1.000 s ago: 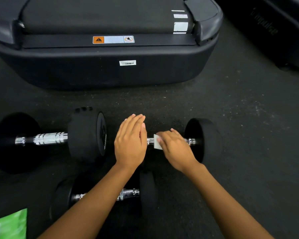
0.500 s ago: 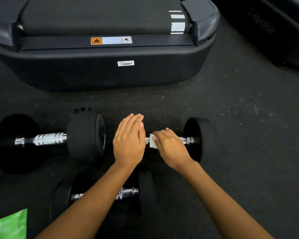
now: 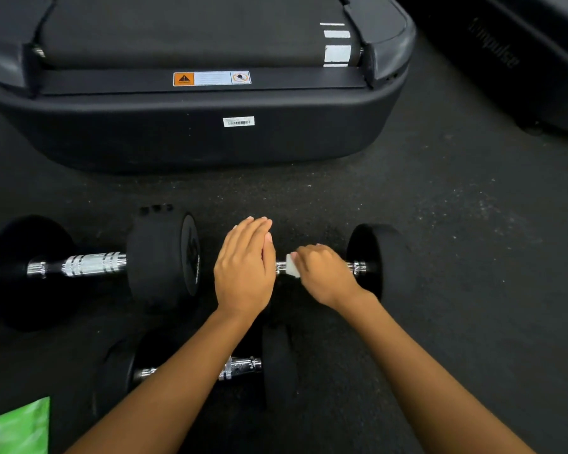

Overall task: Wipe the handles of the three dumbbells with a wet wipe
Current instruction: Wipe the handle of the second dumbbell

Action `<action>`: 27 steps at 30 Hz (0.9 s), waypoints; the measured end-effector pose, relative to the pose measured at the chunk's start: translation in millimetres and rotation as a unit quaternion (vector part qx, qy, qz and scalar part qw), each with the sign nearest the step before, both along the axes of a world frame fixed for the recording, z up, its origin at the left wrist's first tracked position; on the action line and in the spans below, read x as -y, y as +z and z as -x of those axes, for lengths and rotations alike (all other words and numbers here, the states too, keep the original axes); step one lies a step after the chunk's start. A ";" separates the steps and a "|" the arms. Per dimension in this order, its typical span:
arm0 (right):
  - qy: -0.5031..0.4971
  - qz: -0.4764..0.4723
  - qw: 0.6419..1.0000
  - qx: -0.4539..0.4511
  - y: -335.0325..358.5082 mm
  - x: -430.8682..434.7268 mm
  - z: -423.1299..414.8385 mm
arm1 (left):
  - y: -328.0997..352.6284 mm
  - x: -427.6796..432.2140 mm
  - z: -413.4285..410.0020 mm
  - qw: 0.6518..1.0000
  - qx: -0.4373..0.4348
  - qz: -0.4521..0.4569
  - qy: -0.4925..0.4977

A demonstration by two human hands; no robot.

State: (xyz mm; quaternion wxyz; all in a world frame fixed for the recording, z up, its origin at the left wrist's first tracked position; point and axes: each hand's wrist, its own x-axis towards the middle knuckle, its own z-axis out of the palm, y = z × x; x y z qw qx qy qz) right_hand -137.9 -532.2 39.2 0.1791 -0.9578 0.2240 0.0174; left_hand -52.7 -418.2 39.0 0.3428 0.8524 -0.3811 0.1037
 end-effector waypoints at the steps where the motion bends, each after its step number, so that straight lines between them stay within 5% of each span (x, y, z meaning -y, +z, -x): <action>1: 0.008 -0.005 1.000 0.008 0.0 -6.0 -7.3 | -0.3 -0.1 -0.4 1.000 0.001 0.001 0.001; 14: 0.092 -0.071 0.982 0.148 -7.5 -12.4 5.1 | -1.2 -1.5 1.5 1.000 0.009 0.003 -0.001; 27: 0.081 0.097 0.963 0.238 -21.5 -4.1 36.9 | -0.6 -1.8 1.6 1.000 -0.001 0.002 -0.001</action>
